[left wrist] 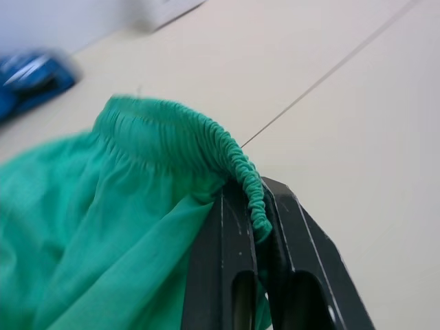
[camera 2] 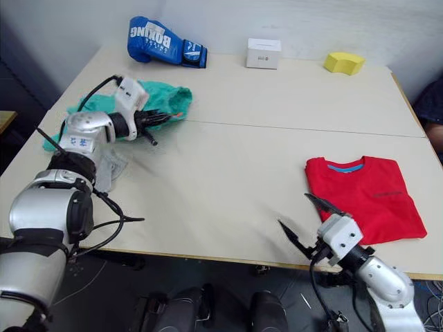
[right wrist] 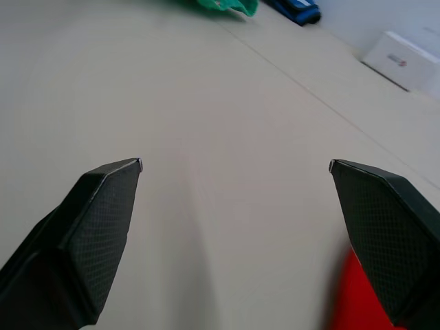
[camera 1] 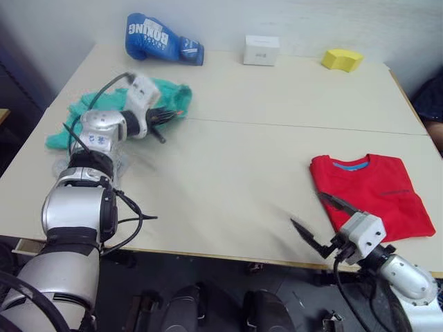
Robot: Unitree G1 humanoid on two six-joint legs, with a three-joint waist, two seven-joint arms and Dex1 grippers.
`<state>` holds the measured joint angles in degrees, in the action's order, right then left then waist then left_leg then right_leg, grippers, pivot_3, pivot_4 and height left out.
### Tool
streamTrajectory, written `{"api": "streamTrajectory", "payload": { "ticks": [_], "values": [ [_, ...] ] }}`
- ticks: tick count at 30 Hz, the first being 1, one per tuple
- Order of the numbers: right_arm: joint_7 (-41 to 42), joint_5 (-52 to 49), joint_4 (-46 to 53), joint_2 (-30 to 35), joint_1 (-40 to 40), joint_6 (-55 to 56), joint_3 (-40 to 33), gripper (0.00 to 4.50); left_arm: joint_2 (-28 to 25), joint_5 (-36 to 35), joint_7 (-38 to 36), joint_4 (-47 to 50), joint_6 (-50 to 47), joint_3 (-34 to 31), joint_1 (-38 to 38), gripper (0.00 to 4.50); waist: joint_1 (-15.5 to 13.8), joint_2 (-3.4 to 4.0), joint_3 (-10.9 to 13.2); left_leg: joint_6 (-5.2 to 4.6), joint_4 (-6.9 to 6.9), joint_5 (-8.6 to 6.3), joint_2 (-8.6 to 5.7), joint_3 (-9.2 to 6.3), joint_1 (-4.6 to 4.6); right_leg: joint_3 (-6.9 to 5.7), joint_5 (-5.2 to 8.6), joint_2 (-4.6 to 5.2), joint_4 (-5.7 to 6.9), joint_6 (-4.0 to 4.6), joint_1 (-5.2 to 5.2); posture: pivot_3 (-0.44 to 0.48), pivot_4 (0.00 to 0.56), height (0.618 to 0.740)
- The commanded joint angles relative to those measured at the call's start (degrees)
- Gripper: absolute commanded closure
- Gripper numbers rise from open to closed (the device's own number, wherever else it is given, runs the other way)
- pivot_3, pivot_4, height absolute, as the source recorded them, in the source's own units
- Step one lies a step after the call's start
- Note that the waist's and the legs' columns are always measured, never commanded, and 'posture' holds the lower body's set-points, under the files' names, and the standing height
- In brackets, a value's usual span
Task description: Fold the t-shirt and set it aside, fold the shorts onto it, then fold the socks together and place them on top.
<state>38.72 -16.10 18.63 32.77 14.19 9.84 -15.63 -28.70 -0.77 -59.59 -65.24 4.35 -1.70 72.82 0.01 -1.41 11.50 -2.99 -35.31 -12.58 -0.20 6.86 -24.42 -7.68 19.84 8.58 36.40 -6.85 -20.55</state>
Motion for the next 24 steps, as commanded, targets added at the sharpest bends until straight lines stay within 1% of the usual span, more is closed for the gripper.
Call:
{"api": "streamTrajectory", "payload": {
  "ticks": [1, 3, 4, 5, 7, 10, 11, 13, 14, 16, 18, 19, 20, 22, 24],
  "values": [
    [2.05, -2.26, -2.06, 2.07, -0.96, 1.17, -3.45, 0.0, 2.73, -6.53, -11.08, 16.28, -7.72, 1.23, -3.21, 4.46, 0.04, 0.0, 0.0, 0.0, -0.01, 0.0, 0.01, -0.02, 0.01, -0.01, 0.0, 0.0, 0.03, 0.0, 0.01, 0.0, 0.15, 0.74],
    [2.58, -2.31, -3.06, 2.52, -1.58, 0.94, -3.59, 0.0, 5.63, -8.89, -12.13, 28.41, -14.59, 3.67, -7.92, 4.46, 0.06, 0.01, 0.0, 0.04, 0.0, 0.02, 0.08, -0.04, 0.06, 0.06, 0.02, -0.03, 0.08, 0.03, 0.03, 0.0, 0.15, 0.74],
    [2.73, -2.34, -3.18, 2.59, -1.78, 0.77, -3.62, 0.0, 6.36, -9.39, -12.1, 32.73, -16.95, 4.52, -9.72, 4.46, 0.06, 0.02, -0.01, 0.07, 0.0, 0.05, 0.11, -0.05, 0.08, 0.1, 0.02, -0.04, 0.09, 0.03, 0.05, 0.0, 0.15, 0.74],
    [2.83, -2.34, -3.13, 2.58, -1.85, 0.58, -3.6, 0.0, 6.63, -9.5, -12.03, 36.06, -18.54, 5.36, -11.34, 4.46, 0.05, 0.03, -0.01, 0.07, -0.01, 0.07, 0.11, -0.08, 0.09, 0.18, 0.03, -0.04, 0.13, 0.05, 0.08, 0.0, 0.15, 0.74],
    [3.36, -2.44, -3.11, 2.74, -1.75, -0.39, -3.27, 0.0, 9.28, -8.55, -10.48, 42.71, -20.81, 9.17, -16.95, 4.46, 0.29, 0.06, -0.02, 0.07, -0.11, 0.09, 0.15, -0.08, 0.09, 0.23, 0.03, -0.08, 0.16, 0.05, 0.08, 0.0, 0.15, 0.74],
    [4.17, -2.43, -2.77, 3.04, -1.24, -1.56, -2.91, 0.0, 12.66, -6.84, -6.87, 48.52, -23.28, 13.84, -23.39, 4.46, 0.08, 0.1, -0.04, 0.06, -0.27, 0.08, 0.18, -0.08, 0.19, 0.28, 0.03, -0.08, 0.23, 0.05, 0.2, 0.0, 0.15, 0.74],
    [4.47, -2.32, -2.55, 3.16, -0.97, -1.88, -2.79, 0.0, 13.76, -6.09, -5.09, 49.82, -23.8, 15.22, -25.38, 4.2, -0.01, 0.1, -0.04, 0.04, -0.31, 0.07, 0.2, -0.09, 0.19, 0.32, 0.03, -0.06, 0.24, 0.05, 0.21, 0.0, 0.15, 0.74],
    [4.71, -2.27, -1.93, 3.25, -0.66, -2.56, -2.7, 0.0, 15.07, -4.17, -2.52, 51.01, -21.85, 17.51, -28.43, 3.68, -0.1, 0.1, -0.04, -0.03, -0.4, 0.02, 0.2, -0.14, 0.18, 0.39, 0.03, 0.0, 0.23, 0.05, 0.26, 0.0, 0.15, 0.74],
    [4.84, -2.44, -1.29, 3.19, -0.32, -3.04, -2.64, 0.0, 15.66, -4.01, -1.39, 50.9, -20.26, 17.52, -29.8, 3.36, -0.16, 0.1, -0.04, -0.05, -0.43, -0.01, 0.2, -0.15, 0.18, 0.4, 0.03, 0.01, 0.23, 0.05, 0.28, 0.0, 0.15, 0.74],
    [5.39, -2.63, 0.93, 3.46, 0.76, -4.33, -2.11, 0.0, 16.31, -5.95, -0.76, 52.49, -20.55, 16.64, -32.36, 2.81, -0.23, 0.1, -0.04, -0.05, -0.44, -0.05, 0.22, -0.18, 0.15, 0.41, 0.03, 0.11, 0.19, 0.05, 0.28, 0.0, 0.15, 0.74],
    [5.76, -3.0, 4.83, 4.01, 1.34, -6.92, -0.65, 0.0, 15.02, -8.81, -2.21, 56.35, -21.93, 15.13, -34.26, 2.18, -0.27, 0.11, -0.04, 0.01, -0.45, -0.11, 0.31, -0.19, 0.15, 0.41, 0.03, 0.19, 0.14, 0.06, 0.28, 0.0, 0.15, 0.74],
    [5.47, -3.1, 6.9, 4.34, 0.94, -8.77, 0.3, 0.0, 14.05, -10.77, -3.32, 58.47, -23.29, 14.05, -34.9, 1.91, 0.02, 0.13, -0.04, 0.02, -0.44, -0.11, 0.33, -0.19, 0.15, 0.41, 0.03, 0.19, 0.13, 0.06, 0.28, 0.0, 0.15, 0.74],
    [5.28, -2.96, 8.95, 4.79, 0.18, -10.76, 1.69, 0.0, 12.63, -12.77, -4.92, 60.77, -23.83, 12.9, -35.67, 1.52, 0.06, 0.13, -0.04, 0.07, -0.45, -0.14, 0.41, -0.18, 0.15, 0.43, 0.03, 0.15, 0.12, 0.06, 0.27, 0.0, 0.15, 0.74],
    [5.15, -2.52, 11.21, 5.34, -1.09, -13.32, 3.59, 0.0, 10.88, -14.98, -6.12, 63.05, -23.75, 11.37, -36.41, 0.98, 0.17, 0.19, -0.07, 0.17, -0.48, -0.16, 0.54, -0.18, 0.15, 0.42, 0.02, 0.05, 0.1, 0.07, 0.27, 0.0, 0.15, 0.74],
    [4.01, -0.54, 13.26, 5.17, -4.65, -16.32, 7.92, 0.0, 6.97, -18.29, -9.04, 65.13, -24.03, 8.22, -37.12, 0.37, 0.11, 0.2, -0.07, 0.25, -0.49, -0.16, 0.65, -0.19, 0.18, 0.36, 0.03, -0.02, 0.1, 0.13, 0.29, 0.0, 0.15, 0.74]
  ]
}}
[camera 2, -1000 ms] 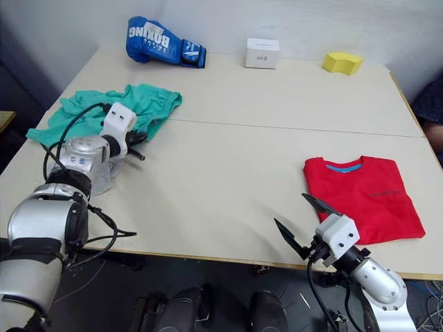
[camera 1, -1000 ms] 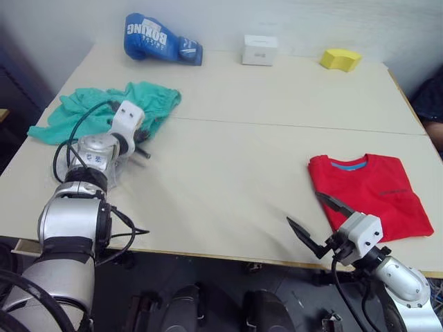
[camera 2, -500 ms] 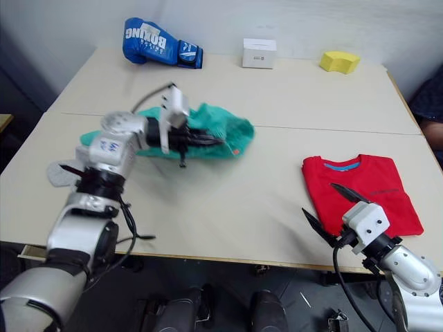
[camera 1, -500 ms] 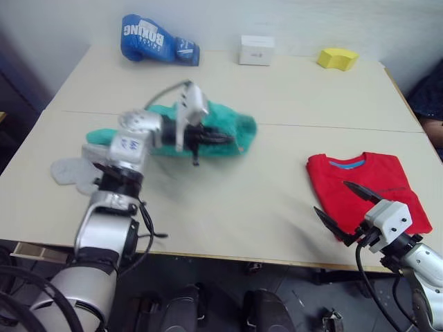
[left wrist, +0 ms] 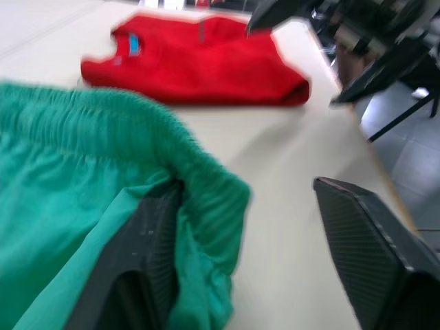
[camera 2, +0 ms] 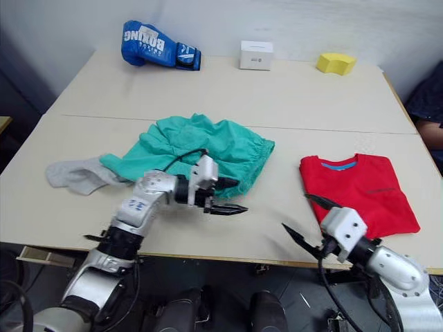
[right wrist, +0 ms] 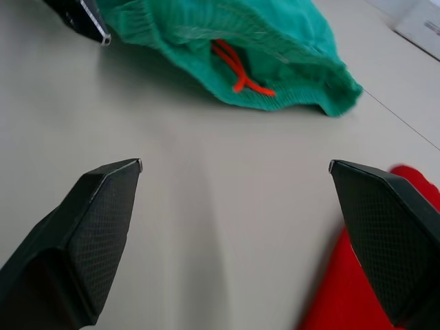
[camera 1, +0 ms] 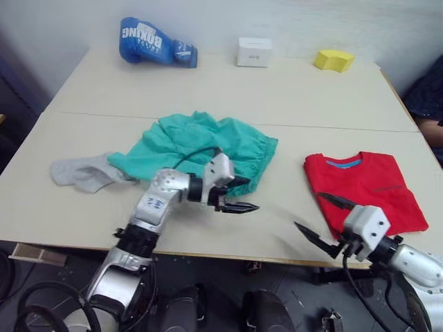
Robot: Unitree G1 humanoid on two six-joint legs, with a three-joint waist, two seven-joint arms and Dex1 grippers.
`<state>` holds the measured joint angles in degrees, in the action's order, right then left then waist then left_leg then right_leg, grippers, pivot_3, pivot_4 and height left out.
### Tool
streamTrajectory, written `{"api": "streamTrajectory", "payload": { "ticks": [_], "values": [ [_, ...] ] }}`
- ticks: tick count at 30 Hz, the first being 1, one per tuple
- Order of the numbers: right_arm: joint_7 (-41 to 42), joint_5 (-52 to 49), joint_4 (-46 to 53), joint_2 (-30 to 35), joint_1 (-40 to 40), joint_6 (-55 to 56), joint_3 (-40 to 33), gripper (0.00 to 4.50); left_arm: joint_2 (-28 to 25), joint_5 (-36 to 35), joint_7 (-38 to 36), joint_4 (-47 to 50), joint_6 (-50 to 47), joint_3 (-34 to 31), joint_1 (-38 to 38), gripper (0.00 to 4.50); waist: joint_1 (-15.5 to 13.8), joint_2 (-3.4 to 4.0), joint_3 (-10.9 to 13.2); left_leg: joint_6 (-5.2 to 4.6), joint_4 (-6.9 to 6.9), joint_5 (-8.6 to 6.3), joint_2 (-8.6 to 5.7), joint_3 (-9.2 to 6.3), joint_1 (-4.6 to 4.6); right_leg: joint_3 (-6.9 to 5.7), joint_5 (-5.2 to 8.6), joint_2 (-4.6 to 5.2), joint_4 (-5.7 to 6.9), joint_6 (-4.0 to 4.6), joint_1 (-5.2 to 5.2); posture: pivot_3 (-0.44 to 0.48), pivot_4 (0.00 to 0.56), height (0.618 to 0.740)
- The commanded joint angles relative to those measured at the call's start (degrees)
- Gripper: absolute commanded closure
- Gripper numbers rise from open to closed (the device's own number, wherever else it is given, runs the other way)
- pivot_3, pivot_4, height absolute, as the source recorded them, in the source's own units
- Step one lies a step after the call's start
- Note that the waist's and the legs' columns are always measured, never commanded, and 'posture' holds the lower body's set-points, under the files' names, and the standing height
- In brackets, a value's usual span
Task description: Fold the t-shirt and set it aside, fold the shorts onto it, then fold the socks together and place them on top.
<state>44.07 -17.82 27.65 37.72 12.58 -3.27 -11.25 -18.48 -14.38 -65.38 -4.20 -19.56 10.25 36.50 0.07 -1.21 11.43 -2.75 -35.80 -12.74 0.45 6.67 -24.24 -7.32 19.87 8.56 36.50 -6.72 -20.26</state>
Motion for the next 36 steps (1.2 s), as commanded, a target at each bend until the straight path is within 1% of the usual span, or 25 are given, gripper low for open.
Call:
{"api": "streamTrajectory", "payload": {
  "ticks": [1, 3, 5, 7, 8, 10, 11, 15, 18, 20, 21, 23, 24, 28, 31, 34, 35, 36],
  "values": [
    [-2.15, 2.64, 4.91, -0.19, -5.46, -4.29, 5.96, 0.0, -5.28, -5.73, -3.92, 4.47, 0.12, -5.61, -0.99, 0.04, 0.26, 0.04, -0.01, 0.04, -0.03, -0.02, 0.05, 0.01, 0.0, -0.01, 0.0, -0.02, -0.01, 0.02, 0.0, 0.0, 0.15, 0.74],
    [-3.36, 4.88, 5.51, -1.23, -9.25, -5.46, 9.75, 0.0, -8.55, -6.59, -4.37, 4.02, 0.99, -7.97, -1.17, 0.04, 0.08, 0.07, 0.0, 0.12, -0.04, -0.05, 0.15, 0.04, 0.02, -0.07, 0.01, -0.06, 0.0, 0.16, -0.02, 0.0, 0.15, 0.74],
    [-5.05, 9.92, 5.29, -3.13, -14.08, -5.74, 15.81, 0.0, -15.63, -2.93, -6.83, -0.57, 8.44, -9.91, -2.28, 0.04, 0.06, 0.07, 0.0, 0.16, -0.04, -0.05, 0.18, 0.03, 0.01, -0.11, 0.04, -0.08, 0.03, 0.23, -0.06, 0.0, 0.15, 0.74],
    [-6.12, 14.9, 4.18, -4.33, -17.58, -4.25, 20.08, 0.0, -21.93, 0.58, -8.95, -4.86, 16.32, -10.74, -4.1, 0.04, 0.36, 0.07, 0.0, 0.23, -0.02, -0.08, 0.2, 0.09, -0.01, -0.1, 0.07, -0.1, 0.08, 0.27, -0.17, 0.0, 0.15, 0.74],
    [-6.02, 16.83, 3.32, -4.52, -18.9, -3.22, 21.8, 0.0, -24.31, 1.66, -9.01, -7.21, 19.71, -11.26, -4.87, 0.04, 0.3, 0.11, 0.02, 0.26, 0.04, -0.09, 0.22, 0.16, -0.01, -0.07, 0.08, -0.11, 0.09, 0.3, -0.25, 0.0, 0.15, 0.74],
    [-5.89, 19.68, 1.22, -4.94, -20.89, -2.01, 24.52, 0.0, -27.4, 3.59, -8.32, -11.73, 26.29, -12.22, -5.87, 0.04, 0.0, 0.12, 0.02, 0.26, 0.13, -0.11, 0.19, 0.21, -0.02, -0.09, 0.1, -0.11, 0.07, 0.34, -0.3, 0.0, 0.15, 0.74],
    [-5.61, 20.42, 0.19, -5.19, -21.6, -2.01, 25.68, 0.0, -28.38, 4.4, -7.8, -13.22, 28.61, -12.47, -6.31, 0.04, -0.17, 0.11, 0.03, 0.23, 0.14, -0.12, 0.18, 0.19, -0.04, -0.1, 0.1, -0.08, 0.03, 0.34, -0.29, 0.0, 0.15, 0.74],
    [-5.52, 24.43, -4.74, -6.68, -25.02, -4.95, 30.26, 0.0, -29.88, 10.84, 0.32, -20.43, 40.07, -12.72, -5.32, 0.04, -0.38, 0.1, 0.03, 0.1, -0.02, -0.22, 0.09, 0.17, -0.14, -0.08, 0.06, 0.0, 0.0, 0.36, -0.27, 0.0, 0.15, 0.74],
    [-7.25, 27.5, -8.05, -8.37, -26.57, -7.46, 31.7, 0.0, -28.77, 13.53, 4.83, -25.63, 42.66, -11.7, -2.79, 0.04, -0.18, 0.1, 0.03, 0.32, -0.08, -0.37, 0.09, 0.18, -0.16, -0.08, 0.01, 0.0, 0.04, 0.37, -0.29, 0.0, 0.15, 0.74],
    [-7.83, 29.92, -10.0, -8.51, -27.09, -8.9, 32.38, 0.0, -28.33, 15.21, 5.15, -28.89, 44.28, -9.94, -1.35, 0.04, 0.02, 0.1, 0.03, 0.3, -0.11, -0.35, 0.1, 0.18, -0.2, -0.14, 0.01, -0.03, 0.14, 0.36, -0.34, 0.0, 0.15, 0.74],
    [-9.11, 31.1, -11.05, -8.78, -27.41, -8.82, 32.04, 0.19, -28.14, 16.71, 5.54, -31.11, 45.73, -8.73, -0.29, 0.01, 0.08, 0.1, 0.02, 0.08, -0.13, -0.22, 0.1, 0.23, -0.2, -0.22, 0.01, -0.05, 0.28, 0.36, -0.37, 0.0, 0.15, 0.74],
    [-10.13, 31.71, -12.37, -9.1, -28.0, -8.98, 31.33, 0.59, -27.46, 18.66, 6.96, -34.86, 47.15, -7.27, 2.04, 0.0, 0.12, 0.09, 0.02, 0.07, -0.13, -0.21, 0.11, 0.3, -0.19, -0.29, 0.01, -0.09, 0.41, 0.36, -0.4, 0.0, 0.15, 0.74],
    [-10.63, 32.2, -13.11, -9.06, -28.42, -8.53, 31.04, 0.86, -26.74, 18.88, 7.31, -36.88, 47.52, -6.93, 3.41, 0.0, 0.13, 0.09, 0.02, 0.08, -0.15, -0.2, 0.13, 0.32, -0.19, -0.36, 0.01, -0.15, 0.42, 0.36, -0.41, 0.0, 0.15, 0.74],
    [-11.27, 32.59, -14.46, -9.07, -29.32, -8.51, 30.2, 2.27, -25.18, 21.63, 8.68, -44.07, 49.12, -4.56, 7.36, 0.0, 0.08, 0.07, 0.0, 0.05, -0.23, -0.19, 0.13, 0.37, -0.18, -0.36, 0.01, -0.2, 0.43, 0.36, -0.42, 0.0, 0.15, 0.74],
    [-11.0, 31.89, -14.91, -8.93, -29.62, -8.17, 29.22, 3.3, -24.78, 25.3, 12.02, -50.74, 49.25, -2.24, 10.02, 0.6, 0.07, 0.06, 0.0, 0.04, -0.25, -0.18, 0.12, 0.37, -0.17, -0.35, 0.01, -0.18, 0.45, 0.36, -0.42, 0.0, 0.15, 0.74],
    [-11.02, 30.06, -14.97, -9.76, -29.91, -8.2, 27.25, 4.37, -23.65, 26.75, 15.11, -56.45, 49.3, -1.01, 12.71, 1.55, 0.13, 0.06, -0.01, 0.04, -0.24, -0.18, 0.13, 0.38, -0.1, -0.33, 0.01, -0.17, 0.5, 0.36, -0.4, 0.0, 0.15, 0.74],
    [-11.0, 29.39, -15.07, -10.09, -29.98, -8.37, 26.69, 4.5, -23.13, 26.69, 15.6, -57.63, 49.55, -0.94, 13.52, 1.91, 0.12, 0.06, -0.01, 0.04, -0.24, -0.18, 0.14, 0.38, -0.08, -0.33, 0.01, -0.14, 0.51, 0.36, -0.39, 0.0, 0.15, 0.74],
    [-11.23, 28.97, -15.22, -10.35, -30.16, -8.32, 26.05, 4.5, -22.24, 26.03, 15.87, -58.62, 49.12, -1.37, 14.59, 2.17, 0.13, 0.06, -0.01, 0.04, -0.25, -0.17, 0.15, 0.38, -0.07, -0.33, 0.01, -0.15, 0.52, 0.36, -0.39, 0.0, 0.15, 0.74]
  ]
}}
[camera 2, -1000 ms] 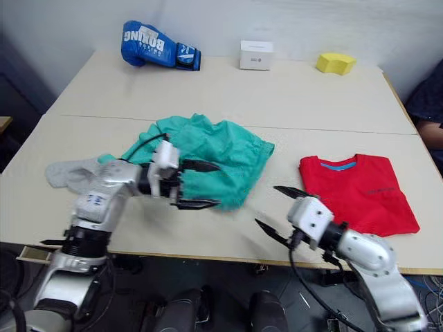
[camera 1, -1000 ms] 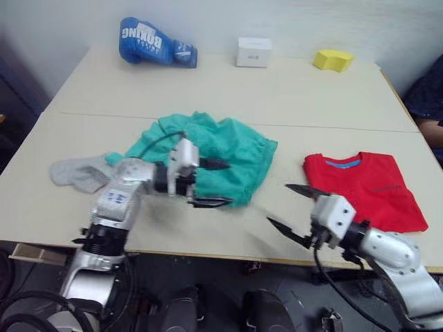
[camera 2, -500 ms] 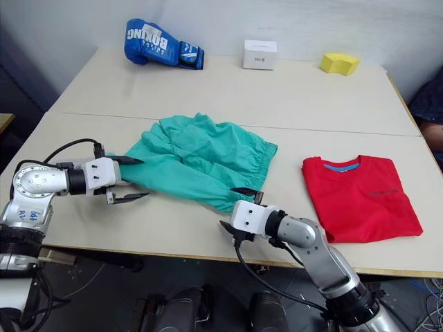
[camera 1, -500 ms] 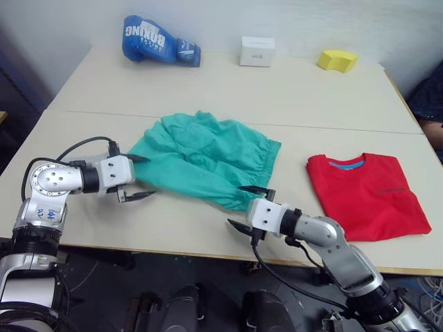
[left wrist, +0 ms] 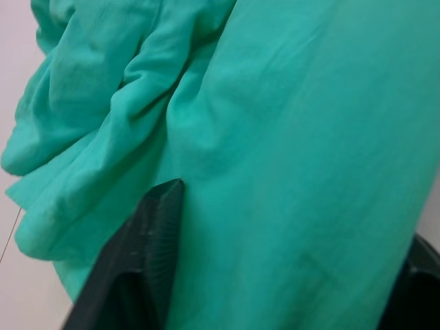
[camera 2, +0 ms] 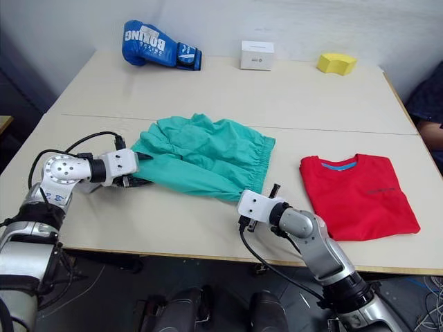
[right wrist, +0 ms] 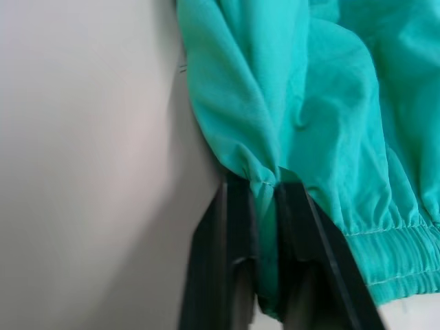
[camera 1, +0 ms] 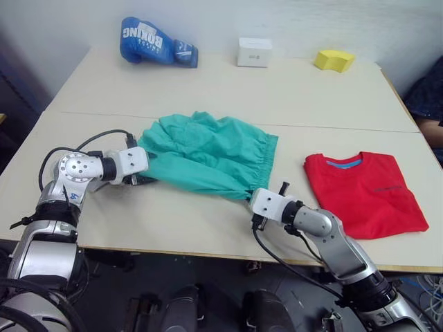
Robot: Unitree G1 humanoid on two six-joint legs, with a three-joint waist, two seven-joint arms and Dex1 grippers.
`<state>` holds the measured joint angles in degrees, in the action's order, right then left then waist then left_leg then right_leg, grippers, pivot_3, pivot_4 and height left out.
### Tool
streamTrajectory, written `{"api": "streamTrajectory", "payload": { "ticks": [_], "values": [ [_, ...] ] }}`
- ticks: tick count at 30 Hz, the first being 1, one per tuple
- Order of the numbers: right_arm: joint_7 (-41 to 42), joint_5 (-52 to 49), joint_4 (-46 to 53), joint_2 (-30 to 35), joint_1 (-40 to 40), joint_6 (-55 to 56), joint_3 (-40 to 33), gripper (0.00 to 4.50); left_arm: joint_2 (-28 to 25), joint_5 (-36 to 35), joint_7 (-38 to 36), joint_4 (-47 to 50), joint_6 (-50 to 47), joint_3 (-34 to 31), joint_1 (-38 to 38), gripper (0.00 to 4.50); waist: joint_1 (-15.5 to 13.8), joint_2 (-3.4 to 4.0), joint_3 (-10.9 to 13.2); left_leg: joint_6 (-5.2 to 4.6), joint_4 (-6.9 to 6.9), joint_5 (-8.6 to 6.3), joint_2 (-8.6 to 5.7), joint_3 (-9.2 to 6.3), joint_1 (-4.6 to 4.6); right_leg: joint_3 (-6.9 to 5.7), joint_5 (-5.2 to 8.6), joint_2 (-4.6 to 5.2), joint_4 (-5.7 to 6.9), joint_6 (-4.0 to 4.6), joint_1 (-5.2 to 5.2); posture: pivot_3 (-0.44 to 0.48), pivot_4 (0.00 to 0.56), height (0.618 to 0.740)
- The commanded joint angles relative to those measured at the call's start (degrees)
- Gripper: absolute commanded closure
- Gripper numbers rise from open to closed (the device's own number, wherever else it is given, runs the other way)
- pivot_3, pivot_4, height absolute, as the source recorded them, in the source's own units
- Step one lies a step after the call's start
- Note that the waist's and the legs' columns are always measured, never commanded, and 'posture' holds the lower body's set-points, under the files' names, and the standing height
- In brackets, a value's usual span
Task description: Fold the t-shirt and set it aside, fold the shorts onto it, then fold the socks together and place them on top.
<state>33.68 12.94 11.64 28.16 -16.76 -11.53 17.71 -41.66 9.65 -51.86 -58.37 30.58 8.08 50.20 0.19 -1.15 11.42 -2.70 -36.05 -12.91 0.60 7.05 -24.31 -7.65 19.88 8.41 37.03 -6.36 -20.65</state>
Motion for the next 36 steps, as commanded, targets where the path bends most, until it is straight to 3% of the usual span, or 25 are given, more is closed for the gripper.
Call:
{"api": "streamTrajectory", "payload": {
  "ticks": [1, 7, 10, 15, 18, 22, 29, 32, 36],
  "values": [
    [-0.67, -2.6, 0.63, -0.94, -1.14, -0.08, -3.74, 4.5, 2.14, 1.02, 2.57, -5.13, -1.64, 0.11, 2.45, 2.44, -0.06, -0.01, 0.0, 0.0, 0.0, 0.0, 0.0, 0.0, 0.01, 0.01, 0.0, 0.0, 0.01, 0.0, 0.0, 0.0, 0.15, 0.74],
    [0.24, -5.35, -2.4, -0.06, -4.4, 0.16, -7.77, 4.5, 4.8, 0.51, 4.81, -6.4, -0.4, -0.75, 8.91, 4.43, 0.01, -0.06, 0.03, -0.08, -0.04, 0.02, -0.04, -0.01, -0.16, -0.04, -0.01, -0.01, 0.0, -0.02, -0.07, 0.0, 0.15, 0.74],
    [1.29, -6.5, -4.67, 1.06, -6.26, 0.88, -9.36, 4.5, 4.33, 1.07, 3.27, -5.16, 2.4, -0.05, 10.48, 4.48, 0.08, -0.07, 0.04, -0.08, -0.02, 0.04, -0.04, -0.01, -0.33, -0.09, -0.02, -0.15, 0.14, -0.03, -0.19, 0.0, 0.15, 0.74],
    [4.68, -8.93, -10.11, 5.74, -9.02, 4.89, -12.84, 4.5, 3.87, -6.69, -8.14, 5.41, 4.32, -2.33, 9.36, 4.48, 0.52, -0.07, 0.04, -0.1, -0.06, 0.06, -0.04, 0.07, -0.46, -0.07, -0.02, -0.28, 0.05, -0.03, -0.25, 0.0, 0.15, 0.74],
    [6.75, -9.92, -11.1, 8.56, -8.06, 7.35, -14.14, 4.5, 2.85, -13.33, -15.42, 16.19, 0.18, -3.45, 4.62, 4.48, 0.86, -0.06, 0.04, -0.11, -0.12, 0.08, -0.02, 0.05, -0.64, -0.07, -0.02, -0.29, 0.08, -0.03, -0.39, 0.0, 0.15, 0.74],
    [14.49, -15.66, -8.24, 12.87, -2.44, 12.83, -15.83, 4.5, -2.15, -23.01, -23.64, 37.02, -11.38, -4.68, -8.72, 4.48, 1.69, -0.02, 0.06, -0.1, -0.1, 0.1, -0.01, 0.01, -0.65, -0.04, -0.02, -0.29, 0.06, -0.03, -0.38, 0.0, 0.15, 0.74],
    [24.5, -22.4, -4.81, 18.19, 8.63, 19.37, -16.23, 4.5, -9.81, -29.88, -21.56, 60.75, -29.11, -9.28, -30.04, 4.48, 1.45, 0.08, 0.13, -0.04, -0.08, 0.14, 0.14, -0.1, -0.49, 0.26, -0.01, -0.05, -0.17, -0.02, -0.23, 0.0, 0.15, 0.74],
    [26.8, -24.03, -4.99, 18.82, 10.68, 20.69, -16.05, 4.5, -11.75, -32.3, -20.82, 68.69, -35.26, -10.76, -39.07, 4.48, 1.3, 0.11, 0.14, -0.01, 0.01, -0.04, 0.13, -0.14, -0.01, 0.33, -0.01, 0.05, -0.29, -0.02, 0.21, 0.0, 0.15, 0.74],
    [28.42, -25.17, -5.27, 19.28, 10.8, 19.76, -15.64, 4.5, -13.5, -34.7, -19.13, 74.09, -43.64, -12.03, -44.76, 4.48, 1.14, 0.13, 0.15, 0.31, 0.04, -0.25, 0.13, -0.15, 0.06, 0.44, 0.0, 0.08, -0.31, 0.01, 0.19, 0.0, 0.15, 0.74]
  ]
}}
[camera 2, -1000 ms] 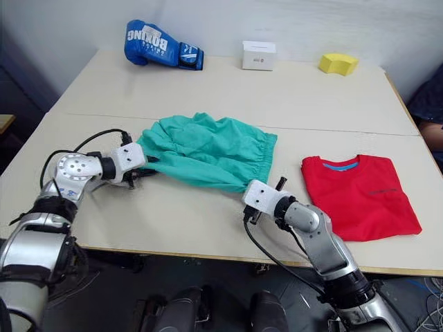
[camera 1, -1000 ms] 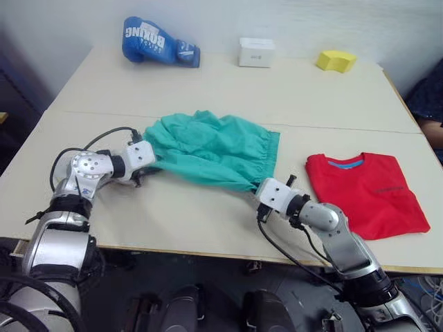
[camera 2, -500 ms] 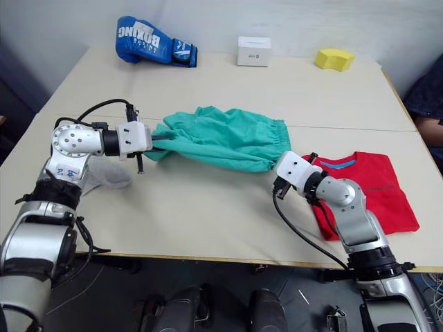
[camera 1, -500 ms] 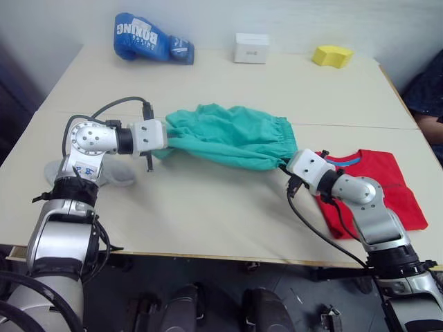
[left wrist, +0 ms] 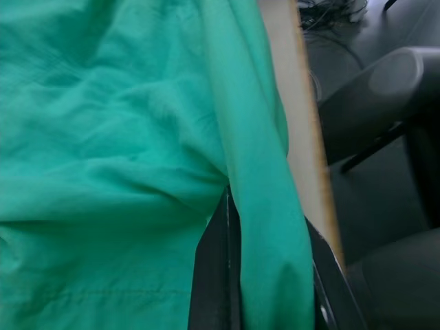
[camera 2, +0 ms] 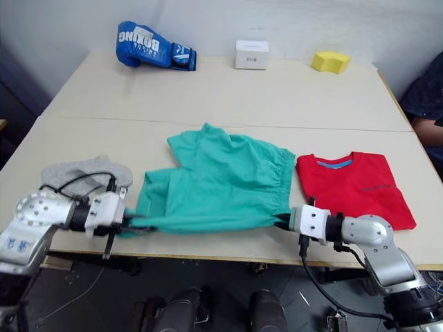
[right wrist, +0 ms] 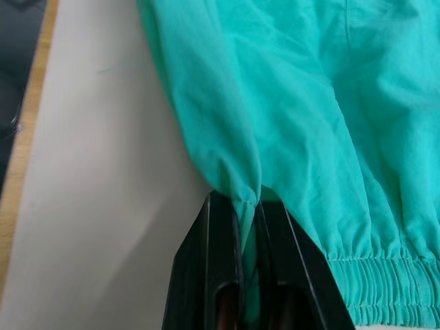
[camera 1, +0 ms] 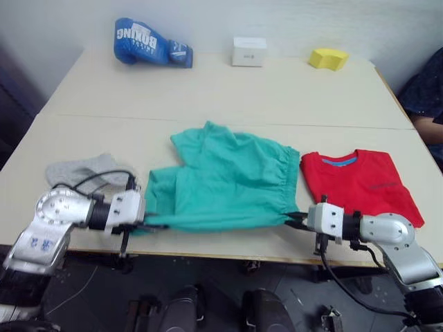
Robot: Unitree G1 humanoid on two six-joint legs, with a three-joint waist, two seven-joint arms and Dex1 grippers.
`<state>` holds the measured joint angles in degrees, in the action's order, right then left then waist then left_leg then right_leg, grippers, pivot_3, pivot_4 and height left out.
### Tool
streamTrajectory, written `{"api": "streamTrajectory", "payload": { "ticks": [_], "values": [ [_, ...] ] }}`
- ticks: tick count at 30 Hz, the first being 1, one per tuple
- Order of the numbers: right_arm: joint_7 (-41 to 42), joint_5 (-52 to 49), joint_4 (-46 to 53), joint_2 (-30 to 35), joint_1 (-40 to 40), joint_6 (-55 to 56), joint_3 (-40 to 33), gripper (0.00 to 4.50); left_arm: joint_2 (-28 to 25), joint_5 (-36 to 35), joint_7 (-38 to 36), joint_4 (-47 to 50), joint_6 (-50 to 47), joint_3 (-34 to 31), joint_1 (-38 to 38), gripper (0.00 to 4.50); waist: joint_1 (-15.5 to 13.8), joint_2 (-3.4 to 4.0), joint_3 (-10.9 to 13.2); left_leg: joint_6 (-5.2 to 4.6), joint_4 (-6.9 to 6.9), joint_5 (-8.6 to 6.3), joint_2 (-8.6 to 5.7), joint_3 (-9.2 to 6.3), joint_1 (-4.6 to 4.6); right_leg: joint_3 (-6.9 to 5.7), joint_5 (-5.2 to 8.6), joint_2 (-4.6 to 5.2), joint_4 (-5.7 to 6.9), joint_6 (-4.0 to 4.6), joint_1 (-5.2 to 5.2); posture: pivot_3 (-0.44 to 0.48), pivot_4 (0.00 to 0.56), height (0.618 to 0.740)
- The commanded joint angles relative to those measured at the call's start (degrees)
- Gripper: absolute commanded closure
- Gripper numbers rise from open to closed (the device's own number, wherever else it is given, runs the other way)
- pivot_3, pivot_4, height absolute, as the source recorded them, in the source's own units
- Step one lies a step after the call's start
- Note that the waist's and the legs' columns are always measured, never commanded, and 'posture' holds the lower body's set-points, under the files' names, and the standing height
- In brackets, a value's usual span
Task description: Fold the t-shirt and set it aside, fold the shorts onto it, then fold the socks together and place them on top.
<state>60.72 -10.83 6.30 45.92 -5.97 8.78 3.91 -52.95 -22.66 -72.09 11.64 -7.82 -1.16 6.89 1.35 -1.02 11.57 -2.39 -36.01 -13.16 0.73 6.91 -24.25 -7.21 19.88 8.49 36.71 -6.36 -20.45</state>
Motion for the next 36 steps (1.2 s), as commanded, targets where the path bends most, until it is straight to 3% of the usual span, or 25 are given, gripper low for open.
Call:
{"api": "streamTrajectory", "payload": {
  "ticks": [1, 6, 10, 13, 16, 18, 20, 22, 24, 28, 33, 36],
  "values": [
    [2.31, -2.17, 0.34, 1.71, -0.2, -1.03, -1.75, 4.5, -2.48, -2.68, 1.34, 4.53, -6.94, -2.79, -1.75, 4.48, -0.05, 0.0, 0.0, 0.01, 0.0, 0.0, 0.0, 0.0, 0.0, 0.0, 0.0, 0.0, 0.01, 0.0, 0.0, 0.0, 0.15, 0.74],
    [4.91, -6.64, 2.0, 2.06, -5.05, -4.65, -2.87, 4.5, -0.79, -2.28, 3.07, 1.07, -8.8, -1.76, 4.64, 4.48, -0.1, 0.1, 0.05, 0.02, 0.0, 0.01, 0.0, 0.01, 0.0, 0.0, 0.0, -0.01, 0.0, 0.01, 0.0, 0.0, 0.15, 0.74],
    [-0.22, -1.9, -4.22, 0.46, -15.15, -1.41, -3.89, 4.5, 3.6, 1.1, 7.72, -6.81, -6.91, -0.78, 17.63, 4.48, -0.28, 0.13, 0.07, 0.07, -0.05, 0.05, -0.01, 0.03, 0.0, -0.03, 0.0, -0.02, 0.1, 0.01, -0.04, 0.0, 0.15, 0.74],
    [-10.33, 3.17, -12.96, -3.02, -28.09, 4.05, -6.13, 4.5, 8.46, 9.79, 19.8, -20.64, -0.05, -0.83, 33.36, 4.48, -0.5, 0.1, 0.09, -0.17, -0.07, 0.24, -0.03, 0.08, -0.03, -0.08, 0.0, -0.06, 0.17, 0.0, -0.1, 0.0, 0.15, 0.74],
    [-22.61, 9.11, -22.45, -5.04, -41.05, 11.01, -8.79, 4.5, 12.21, 16.09, 40.52, -37.96, -0.34, -4.47, 51.95, 4.48, -0.59, 0.07, 0.16, -0.2, -0.07, 0.39, -0.05, 0.11, -0.25, -0.3, -0.01, -0.09, 0.25, -0.01, -0.31, 0.0, 0.15, 0.74],
    [-29.28, 14.2, -25.97, -4.01, -48.32, 17.23, -9.34, 4.5, 11.87, 19.8, 49.44, -45.89, 10.84, -5.83, 62.79, 4.48, -0.59, -0.02, 0.22, -0.22, -0.16, 0.49, -0.05, 0.07, -0.5, -0.36, -0.01, -0.11, 0.52, -0.01, -0.46, 0.0, 0.15, 0.74],
    [-34.71, 18.38, -28.12, -3.09, -52.48, 22.94, -9.48, 4.5, 10.86, 21.44, 53.34, -50.35, 22.22, -6.42, 69.26, 4.48, -0.35, -0.03, 0.23, -0.26, -0.16, 0.57, -0.19, 0.08, -1.28, -0.43, -0.04, -0.09, 0.68, -0.06, -1.28, 0.0, 0.15, 0.74],
    [-38.72, 20.96, -28.73, -2.53, -53.93, 26.33, -9.55, 4.5, 9.67, 20.94, 52.29, -50.98, 32.15, -6.93, 72.51, 4.48, 0.23, -0.03, 0.23, -0.31, -0.02, 0.47, -0.41, 0.07, -1.16, -0.64, -0.04, -0.04, 0.74, -0.07, -1.3, 0.0, 0.15, 0.74],
    [-40.6, 22.6, -28.01, -1.97, -52.24, 28.48, -8.94, 4.5, 8.76, 18.3, 45.51, -47.96, 37.83, -6.2, 70.56, 4.48, 0.44, -0.02, 0.22, -0.38, 0.17, 0.32, -0.57, 0.04, -1.01, -0.79, -0.04, 0.01, 0.74, -0.07, -1.24, 0.0, 0.15, 0.74],
    [-39.24, 22.57, -25.13, -1.66, -42.81, 30.8, -6.96, 4.5, 7.27, 12.12, 35.94, -34.38, 37.93, -6.18, 53.38, 4.48, 0.4, 0.03, 0.19, -0.42, 0.38, 0.24, -0.66, -0.08, -0.71, -0.9, -0.03, 0.02, 0.77, -0.1, -0.94, 0.0, 0.15, 0.74],
    [-31.59, 16.67, -21.18, -1.67, -24.89, 33.78, -2.47, 4.5, 2.83, -1.7, 27.66, -5.77, 17.0, -8.91, 19.12, 4.48, 0.69, 0.05, 0.34, -0.65, -0.08, 0.4, -0.67, 0.0, -1.12, -0.52, -0.01, -0.01, 0.57, -0.13, -0.92, 0.0, 0.15, 0.74],
    [-19.79, 6.45, -18.98, -0.03, -11.81, 32.95, 2.39, 4.5, -5.48, -8.98, 19.9, 8.5, 0.32, -11.46, -2.7, 4.48, 0.75, -0.08, 0.45, -0.72, -0.1, 0.58, -0.55, -0.07, -0.89, -0.14, -0.07, 0.03, 0.32, -0.22, -0.54, 0.0, 0.15, 0.74]
  ]
}}
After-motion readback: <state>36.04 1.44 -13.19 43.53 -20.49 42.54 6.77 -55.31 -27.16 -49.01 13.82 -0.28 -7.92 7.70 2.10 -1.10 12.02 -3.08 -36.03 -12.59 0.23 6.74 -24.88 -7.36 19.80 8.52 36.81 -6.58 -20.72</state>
